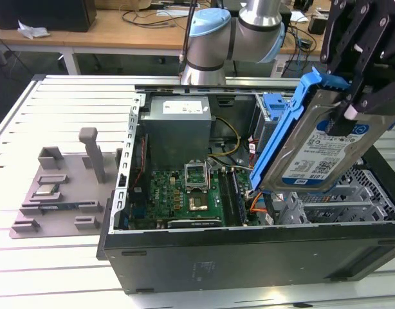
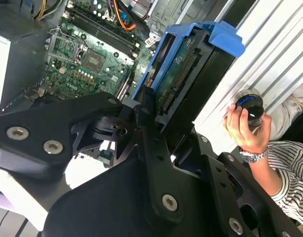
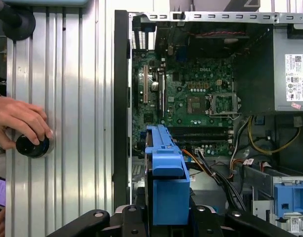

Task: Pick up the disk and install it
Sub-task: 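Pick up the disk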

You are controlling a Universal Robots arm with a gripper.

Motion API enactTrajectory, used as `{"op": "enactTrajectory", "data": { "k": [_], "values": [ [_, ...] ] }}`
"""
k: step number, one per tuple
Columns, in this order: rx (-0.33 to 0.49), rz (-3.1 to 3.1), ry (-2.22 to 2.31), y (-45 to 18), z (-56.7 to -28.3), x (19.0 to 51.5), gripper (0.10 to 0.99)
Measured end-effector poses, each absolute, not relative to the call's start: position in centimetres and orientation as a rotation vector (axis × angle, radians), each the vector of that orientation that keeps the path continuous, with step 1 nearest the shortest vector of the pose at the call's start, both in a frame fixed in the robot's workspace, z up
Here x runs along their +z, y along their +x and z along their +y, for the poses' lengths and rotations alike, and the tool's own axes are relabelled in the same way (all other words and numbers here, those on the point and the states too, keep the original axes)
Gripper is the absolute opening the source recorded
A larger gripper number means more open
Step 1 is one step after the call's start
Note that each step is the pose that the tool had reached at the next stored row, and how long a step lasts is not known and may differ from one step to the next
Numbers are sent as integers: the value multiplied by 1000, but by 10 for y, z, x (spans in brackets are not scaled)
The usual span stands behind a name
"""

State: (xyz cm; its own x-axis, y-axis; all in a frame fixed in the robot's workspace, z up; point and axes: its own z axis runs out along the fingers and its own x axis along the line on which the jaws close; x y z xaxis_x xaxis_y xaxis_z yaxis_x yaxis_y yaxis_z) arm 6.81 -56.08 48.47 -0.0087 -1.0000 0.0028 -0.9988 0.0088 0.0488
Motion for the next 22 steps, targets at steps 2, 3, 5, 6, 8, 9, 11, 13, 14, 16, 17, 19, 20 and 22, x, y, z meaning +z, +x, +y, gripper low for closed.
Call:
{"op": "enactTrajectory", "data": {
  "k": [2,3,5,6,8,9,11,13,14,16,17,19,20,22],
  "values": [
    [-51,-2205,2186,71,-560,478,365],
    [-51,-2205,2186,73,-559,477,365],
    [-51,-2205,2186,79,-557,476,365],
    [-51,-2205,2186,81,-556,476,365],
    [-51,-2205,2186,89,-552,474,365],
    [-51,-2205,2185,93,-550,472,365],
    [-52,-2204,2185,100,-546,469,365],
    [-54,-2204,2184,112,-541,462,365],
    [-54,-2204,2184,117,-540,459,365],
    [-54,-2203,2184,128,-540,453,365],
    [-54,-2203,2184,133,-540,451,365],
    [-54,-2204,2184,143,-541,448,365],
    [-54,-2205,2183,147,-541,447,365],
    [-54,-2207,2182,150,-541,447,365]
  ]
}}
